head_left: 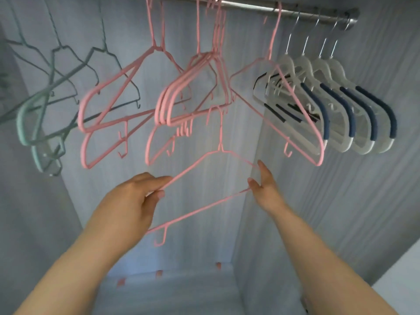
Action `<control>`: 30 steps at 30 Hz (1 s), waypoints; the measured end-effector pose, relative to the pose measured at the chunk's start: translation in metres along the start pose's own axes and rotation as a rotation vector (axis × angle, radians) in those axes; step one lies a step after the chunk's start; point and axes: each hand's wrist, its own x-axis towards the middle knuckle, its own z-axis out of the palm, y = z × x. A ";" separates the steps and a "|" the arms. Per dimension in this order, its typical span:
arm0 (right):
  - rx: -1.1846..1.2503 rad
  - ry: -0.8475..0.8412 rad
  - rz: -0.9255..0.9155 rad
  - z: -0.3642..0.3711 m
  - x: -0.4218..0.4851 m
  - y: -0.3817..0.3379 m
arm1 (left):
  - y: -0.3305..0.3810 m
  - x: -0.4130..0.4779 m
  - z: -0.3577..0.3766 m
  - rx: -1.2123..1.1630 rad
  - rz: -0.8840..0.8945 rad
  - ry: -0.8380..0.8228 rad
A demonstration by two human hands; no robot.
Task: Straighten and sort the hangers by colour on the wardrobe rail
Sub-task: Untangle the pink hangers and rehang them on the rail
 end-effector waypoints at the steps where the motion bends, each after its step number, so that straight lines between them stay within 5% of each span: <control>1: -0.088 -0.016 -0.015 -0.004 0.003 0.007 | -0.011 -0.003 0.002 -0.046 0.002 -0.010; 5: -0.412 -0.080 -0.079 -0.016 0.008 0.031 | -0.053 -0.012 0.019 -0.203 -0.002 -0.063; 11: -0.321 -0.254 -0.073 -0.038 -0.019 0.020 | -0.112 -0.015 0.062 -0.268 -0.182 -0.036; 16: -0.390 -0.347 -0.101 -0.048 -0.051 -0.003 | -0.136 -0.002 0.109 -0.046 -0.356 -0.051; 21: 0.033 -0.420 0.232 -0.048 -0.076 -0.034 | -0.104 0.011 0.146 0.021 -0.280 -0.168; 26: 0.645 -0.327 0.448 -0.036 -0.094 -0.052 | -0.011 -0.006 0.136 -0.696 -0.251 -0.364; 30: 0.957 -0.268 0.417 -0.030 -0.112 -0.076 | 0.025 -0.023 0.121 -1.095 -0.342 -0.495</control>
